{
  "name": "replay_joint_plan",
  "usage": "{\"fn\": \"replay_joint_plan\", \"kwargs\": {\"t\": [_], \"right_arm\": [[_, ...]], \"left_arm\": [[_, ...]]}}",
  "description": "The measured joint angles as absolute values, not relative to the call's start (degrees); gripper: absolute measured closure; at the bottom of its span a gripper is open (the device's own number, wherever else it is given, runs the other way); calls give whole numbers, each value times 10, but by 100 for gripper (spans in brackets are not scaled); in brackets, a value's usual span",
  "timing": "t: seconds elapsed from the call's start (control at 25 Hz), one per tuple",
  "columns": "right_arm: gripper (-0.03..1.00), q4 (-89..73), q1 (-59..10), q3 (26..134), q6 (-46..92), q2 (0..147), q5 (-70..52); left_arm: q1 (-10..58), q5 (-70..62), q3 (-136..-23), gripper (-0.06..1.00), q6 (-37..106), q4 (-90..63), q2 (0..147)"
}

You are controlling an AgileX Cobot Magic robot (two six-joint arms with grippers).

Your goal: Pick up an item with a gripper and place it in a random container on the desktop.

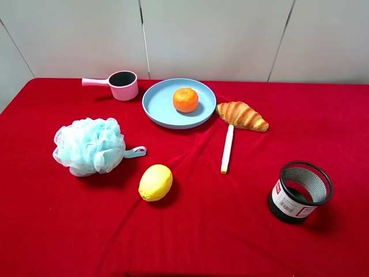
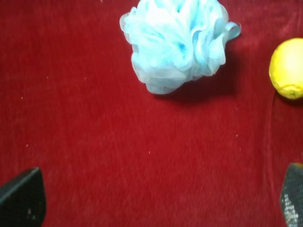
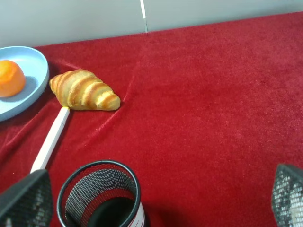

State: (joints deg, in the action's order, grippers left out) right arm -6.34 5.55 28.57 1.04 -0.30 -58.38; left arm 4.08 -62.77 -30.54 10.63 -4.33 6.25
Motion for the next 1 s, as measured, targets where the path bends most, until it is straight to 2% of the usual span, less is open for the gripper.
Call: {"fn": "replay_joint_plan", "kwargs": {"t": [1.0], "right_arm": [[28,-63,56,286,10,-3,-584]], "left_arm": [[35,-613,-284,-4,122,-51,-3]]}}
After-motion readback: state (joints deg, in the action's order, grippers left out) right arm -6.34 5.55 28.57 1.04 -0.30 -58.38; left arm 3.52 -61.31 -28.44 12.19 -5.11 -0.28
